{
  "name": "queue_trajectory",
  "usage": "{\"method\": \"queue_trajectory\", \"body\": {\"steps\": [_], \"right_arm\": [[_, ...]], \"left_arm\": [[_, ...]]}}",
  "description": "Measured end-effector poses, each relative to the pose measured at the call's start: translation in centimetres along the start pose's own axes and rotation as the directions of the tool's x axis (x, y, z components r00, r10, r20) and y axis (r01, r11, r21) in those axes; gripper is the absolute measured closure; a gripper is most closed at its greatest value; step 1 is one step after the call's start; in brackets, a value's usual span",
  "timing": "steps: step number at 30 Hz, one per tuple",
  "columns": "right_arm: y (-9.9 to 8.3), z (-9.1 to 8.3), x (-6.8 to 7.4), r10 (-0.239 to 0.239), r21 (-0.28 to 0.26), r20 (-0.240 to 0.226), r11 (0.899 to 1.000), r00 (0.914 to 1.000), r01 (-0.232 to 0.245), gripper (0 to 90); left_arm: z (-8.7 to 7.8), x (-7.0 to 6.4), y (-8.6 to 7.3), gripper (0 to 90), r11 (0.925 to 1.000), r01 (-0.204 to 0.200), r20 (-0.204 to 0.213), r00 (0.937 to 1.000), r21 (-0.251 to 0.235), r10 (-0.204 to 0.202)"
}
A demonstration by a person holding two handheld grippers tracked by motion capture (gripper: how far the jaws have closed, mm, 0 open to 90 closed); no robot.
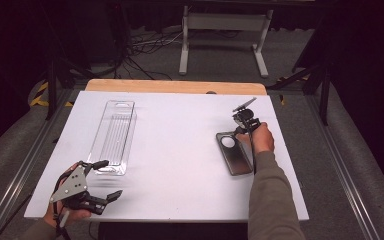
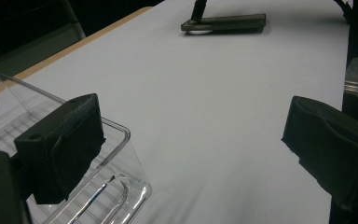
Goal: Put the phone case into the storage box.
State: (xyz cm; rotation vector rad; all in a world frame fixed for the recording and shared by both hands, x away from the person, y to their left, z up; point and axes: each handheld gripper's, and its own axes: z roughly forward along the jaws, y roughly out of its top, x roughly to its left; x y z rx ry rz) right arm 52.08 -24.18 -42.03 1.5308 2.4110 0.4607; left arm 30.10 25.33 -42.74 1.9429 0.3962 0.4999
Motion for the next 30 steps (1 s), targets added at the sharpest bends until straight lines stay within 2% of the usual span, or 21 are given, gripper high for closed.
{"method": "queue_trajectory", "body": {"steps": [5,10,11,14,20,24,25,29,30], "right_arm": [[0.1,0.0,0.5,-0.026,0.004,0.031,1.0,0.9992,0.026,87.5],[-0.1,-0.2,0.5,-0.018,-0.016,0.033,1.0,0.9993,0.018,88.6],[-0.2,-0.4,0.5,-0.01,-0.031,0.022,0.999,0.9997,0.011,88.9],[-0.4,-0.9,0.6,-0.017,-0.054,0.027,0.998,0.9995,0.018,88.9],[-0.9,-1.8,0.6,0.003,-0.113,0.026,0.994,0.9997,0.0,88.9],[-1.4,-2.9,0.7,0.003,-0.176,0.027,0.984,0.9996,0.002,88.9],[-1.8,-3.6,0.7,0.01,-0.214,0.026,0.977,0.9996,-0.005,88.9],[-2.5,-5.2,0.7,0.027,-0.289,0.021,0.957,0.9994,-0.02,88.9],[-2.7,-5.7,0.7,0.028,-0.311,0.022,0.95,0.9994,-0.02,88.9]], "left_arm": [[0.1,0.0,0.0,5.6,1.0,-0.004,0.002,1.0,-0.001,0.004],[0.0,0.0,0.1,5.6,1.0,-0.004,0.004,1.0,-0.001,0.004],[0.0,0.0,0.1,5.6,1.0,-0.004,0.002,1.0,-0.002,0.004],[0.0,0.0,0.1,5.6,1.0,-0.004,-0.001,1.0,-0.003,0.004],[0.0,-0.1,0.2,5.6,1.0,0.0,-0.001,1.0,-0.007,0.0],[0.1,-0.1,0.2,5.6,0.9999,0.002,-0.007,1.0,-0.014,-0.003],[0.0,-0.1,0.2,5.7,0.9999,0.006,-0.006,1.0,-0.012,-0.006],[0.0,0.0,0.3,5.8,0.9999,0.008,-0.009,0.9999,-0.012,-0.008],[-0.1,0.0,0.4,5.9,0.9996,0.012,-0.015,0.9998,-0.027,-0.012]]}}
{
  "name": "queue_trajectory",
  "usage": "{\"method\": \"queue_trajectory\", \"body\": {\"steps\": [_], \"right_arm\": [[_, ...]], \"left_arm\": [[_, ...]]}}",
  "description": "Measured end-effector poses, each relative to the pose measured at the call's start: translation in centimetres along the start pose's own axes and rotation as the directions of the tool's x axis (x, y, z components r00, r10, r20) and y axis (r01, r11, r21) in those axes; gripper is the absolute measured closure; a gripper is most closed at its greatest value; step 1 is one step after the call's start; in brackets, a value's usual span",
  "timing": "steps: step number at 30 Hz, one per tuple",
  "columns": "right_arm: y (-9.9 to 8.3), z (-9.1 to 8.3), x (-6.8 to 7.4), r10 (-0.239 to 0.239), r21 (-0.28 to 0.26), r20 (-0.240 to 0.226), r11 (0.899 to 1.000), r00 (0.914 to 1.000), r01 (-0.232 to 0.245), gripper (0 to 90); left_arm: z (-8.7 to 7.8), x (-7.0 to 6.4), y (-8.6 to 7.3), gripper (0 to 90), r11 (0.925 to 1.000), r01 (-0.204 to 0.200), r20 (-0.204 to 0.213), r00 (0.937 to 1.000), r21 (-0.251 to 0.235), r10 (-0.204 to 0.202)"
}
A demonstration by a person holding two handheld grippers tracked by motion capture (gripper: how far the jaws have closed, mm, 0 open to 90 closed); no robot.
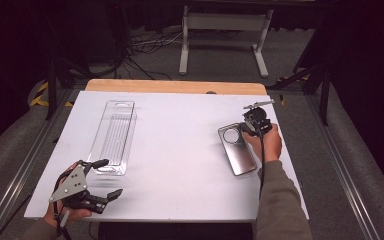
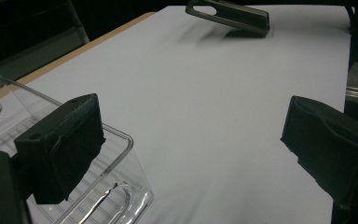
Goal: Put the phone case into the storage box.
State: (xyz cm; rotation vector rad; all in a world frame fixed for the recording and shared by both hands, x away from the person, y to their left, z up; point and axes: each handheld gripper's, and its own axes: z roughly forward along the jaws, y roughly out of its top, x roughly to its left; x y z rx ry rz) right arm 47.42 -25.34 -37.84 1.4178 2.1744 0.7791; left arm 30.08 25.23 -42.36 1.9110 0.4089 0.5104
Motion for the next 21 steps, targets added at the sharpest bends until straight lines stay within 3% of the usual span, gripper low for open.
{"method": "queue_trajectory", "body": {"steps": [1,5,10,13,16,21], "right_arm": [[0.0,0.0,0.0,0.0,0.0,0.0,1.0,1.0,0.0,88.9],[-0.2,-1.8,0.3,0.005,-0.096,0.001,0.995,1.0,-0.005,88.9],[-0.5,-3.4,1.2,0.005,-0.208,0.008,0.978,1.0,-0.003,88.9],[-0.7,-3.7,1.7,0.002,-0.245,0.011,0.97,0.9999,0.001,88.9],[-0.9,-3.9,2.2,0.008,-0.281,-0.004,0.96,1.0,-0.009,88.9],[-1.1,-4.6,3.0,0.004,-0.325,-0.02,0.946,0.9998,-0.011,88.9]], "left_arm": [[0.0,0.0,0.0,5.9,1.0,0.0,0.0,1.0,0.0,0.0],[0.0,0.0,0.1,6.0,0.9997,0.022,-0.007,0.9997,-0.01,-0.023],[0.2,0.1,0.5,7.5,0.9987,0.045,-0.019,0.9988,-0.023,-0.046],[0.4,0.0,0.8,9.2,0.9986,0.046,-0.031,0.9984,-0.025,-0.047],[0.8,0.0,1.2,10.2,0.9966,0.071,-0.043,0.9964,-0.041,-0.073],[1.7,0.0,2.0,11.4,0.9943,0.093,-0.039,0.9947,-0.052,-0.095]]}}
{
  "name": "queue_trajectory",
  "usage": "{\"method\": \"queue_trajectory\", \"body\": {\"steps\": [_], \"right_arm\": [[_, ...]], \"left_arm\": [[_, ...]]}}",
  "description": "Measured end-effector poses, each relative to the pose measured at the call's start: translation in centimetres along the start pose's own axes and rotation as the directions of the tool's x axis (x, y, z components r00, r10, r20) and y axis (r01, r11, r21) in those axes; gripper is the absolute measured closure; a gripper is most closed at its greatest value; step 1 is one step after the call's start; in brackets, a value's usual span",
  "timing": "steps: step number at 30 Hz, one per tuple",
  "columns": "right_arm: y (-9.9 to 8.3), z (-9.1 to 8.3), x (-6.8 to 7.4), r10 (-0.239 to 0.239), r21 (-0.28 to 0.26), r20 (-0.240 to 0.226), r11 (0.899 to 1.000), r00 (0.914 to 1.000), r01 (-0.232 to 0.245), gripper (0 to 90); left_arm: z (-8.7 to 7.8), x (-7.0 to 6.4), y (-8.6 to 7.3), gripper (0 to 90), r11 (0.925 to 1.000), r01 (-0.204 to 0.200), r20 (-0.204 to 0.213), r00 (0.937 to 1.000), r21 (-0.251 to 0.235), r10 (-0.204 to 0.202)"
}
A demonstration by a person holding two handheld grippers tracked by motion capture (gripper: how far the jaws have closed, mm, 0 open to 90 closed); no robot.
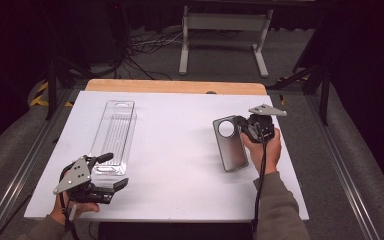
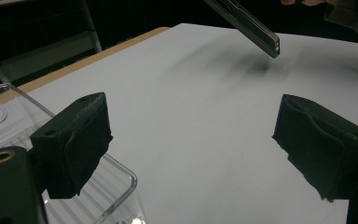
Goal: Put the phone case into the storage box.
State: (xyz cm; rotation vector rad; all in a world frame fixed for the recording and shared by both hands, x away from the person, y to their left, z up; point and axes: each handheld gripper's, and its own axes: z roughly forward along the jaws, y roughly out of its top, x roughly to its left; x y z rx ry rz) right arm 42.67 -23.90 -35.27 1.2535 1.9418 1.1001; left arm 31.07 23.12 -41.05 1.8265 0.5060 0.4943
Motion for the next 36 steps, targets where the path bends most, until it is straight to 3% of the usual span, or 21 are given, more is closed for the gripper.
{"method": "queue_trajectory", "body": {"steps": [7,22,36], "right_arm": [[0.3,-0.4,1.8,-0.027,-0.033,-0.033,0.999,0.9991,0.026,88.9],[0.1,-0.8,4.6,-0.076,-0.08,-0.094,0.994,0.9926,0.069,88.8],[-0.1,-1.1,8.7,-0.171,-0.122,-0.14,0.98,0.9754,0.154,88.8]], "left_arm": [[1.9,-0.3,1.0,11.8,0.9999,-0.004,0.029,0.9996,0.015,0.004],[6.4,-1.7,3.4,13.2,0.9999,-0.016,0.078,0.9968,-0.005,0.016],[9.9,-2.4,4.6,16.5,0.9981,0.061,0.128,0.9901,-0.013,-0.059]]}}
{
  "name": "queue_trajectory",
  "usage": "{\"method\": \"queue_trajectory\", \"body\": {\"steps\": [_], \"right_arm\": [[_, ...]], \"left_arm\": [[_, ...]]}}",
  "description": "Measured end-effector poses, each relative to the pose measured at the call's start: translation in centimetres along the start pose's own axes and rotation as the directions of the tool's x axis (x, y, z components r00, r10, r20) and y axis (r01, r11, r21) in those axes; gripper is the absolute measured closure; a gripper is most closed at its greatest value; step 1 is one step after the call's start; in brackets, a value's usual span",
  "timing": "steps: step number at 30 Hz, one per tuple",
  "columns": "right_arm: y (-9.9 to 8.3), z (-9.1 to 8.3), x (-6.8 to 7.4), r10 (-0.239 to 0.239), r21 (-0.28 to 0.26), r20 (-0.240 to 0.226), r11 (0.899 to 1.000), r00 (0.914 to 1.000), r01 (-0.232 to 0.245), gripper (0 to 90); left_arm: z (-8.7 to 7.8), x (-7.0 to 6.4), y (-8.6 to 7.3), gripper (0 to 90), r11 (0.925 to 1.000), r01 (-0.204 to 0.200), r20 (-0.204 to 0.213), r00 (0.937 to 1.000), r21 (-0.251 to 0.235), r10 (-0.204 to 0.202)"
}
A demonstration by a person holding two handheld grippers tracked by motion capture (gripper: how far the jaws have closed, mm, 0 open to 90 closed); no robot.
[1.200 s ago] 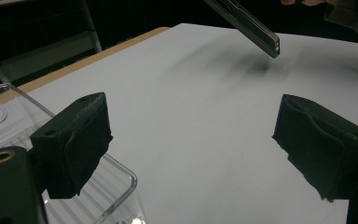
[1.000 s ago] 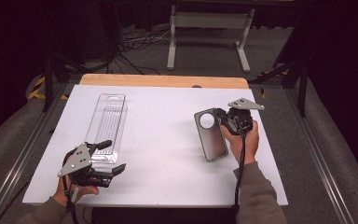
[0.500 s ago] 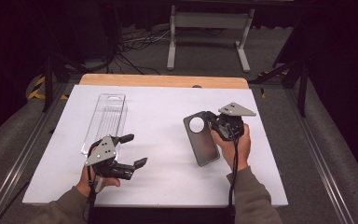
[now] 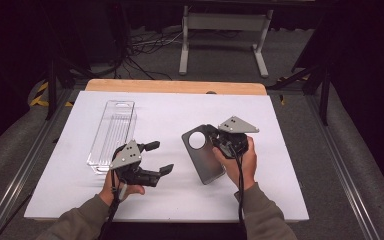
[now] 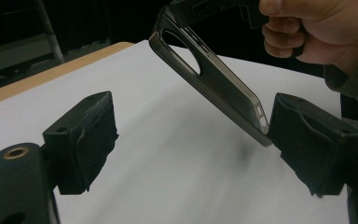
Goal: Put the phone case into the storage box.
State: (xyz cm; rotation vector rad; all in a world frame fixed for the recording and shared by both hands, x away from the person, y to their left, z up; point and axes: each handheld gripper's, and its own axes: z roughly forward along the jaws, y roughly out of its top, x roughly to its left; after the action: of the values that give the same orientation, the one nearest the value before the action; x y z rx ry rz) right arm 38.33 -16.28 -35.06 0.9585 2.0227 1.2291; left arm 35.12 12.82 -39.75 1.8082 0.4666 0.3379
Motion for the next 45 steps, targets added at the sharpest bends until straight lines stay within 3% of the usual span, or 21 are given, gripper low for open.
{"method": "queue_trajectory", "body": {"steps": [7,10,20,21,29,40,45], "right_arm": [[0.0,0.2,1.2,-0.018,-0.014,-0.014,1.0,0.9997,0.018,88.8],[0.0,0.2,1.9,-0.038,-0.027,-0.011,0.999,0.9992,0.037,88.8],[0.0,0.1,2.9,-0.062,-0.062,0.0,0.996,0.9981,0.062,88.8],[0.0,0.1,3.0,-0.062,-0.072,0.002,0.995,0.998,0.062,88.7],[-0.1,0.2,3.5,-0.083,-0.081,0.0,0.993,0.9966,0.082,88.7],[0.0,0.0,4.6,-0.119,-0.124,0.008,0.985,0.9929,0.119,88.7],[0.0,-0.1,5.0,-0.127,-0.138,0.009,0.982,0.9918,0.127,88.6]], "left_arm": [[0.8,0.0,0.4,26.1,0.9973,0.065,0.008,0.9979,-0.035,-0.065],[1.0,-0.1,0.5,30.7,0.9965,0.071,0.008,0.9975,-0.044,-0.07],[1.1,0.5,0.5,44.6,0.9896,0.129,0.019,0.9916,-0.064,-0.128],[1.1,0.6,0.4,49.6,0.9871,0.146,0.027,0.9892,-0.066,-0.144],[1.0,0.9,0.3,53.9,0.9846,0.158,0.012,0.9875,-0.076,-0.157],[0.7,1.4,0.1,64.5,0.9729,0.21,-0.001,0.9774,-0.096,-0.211],[0.6,1.5,0.1,70.2,0.9726,0.209,0.0,0.9777,-0.102,-0.21]]}}
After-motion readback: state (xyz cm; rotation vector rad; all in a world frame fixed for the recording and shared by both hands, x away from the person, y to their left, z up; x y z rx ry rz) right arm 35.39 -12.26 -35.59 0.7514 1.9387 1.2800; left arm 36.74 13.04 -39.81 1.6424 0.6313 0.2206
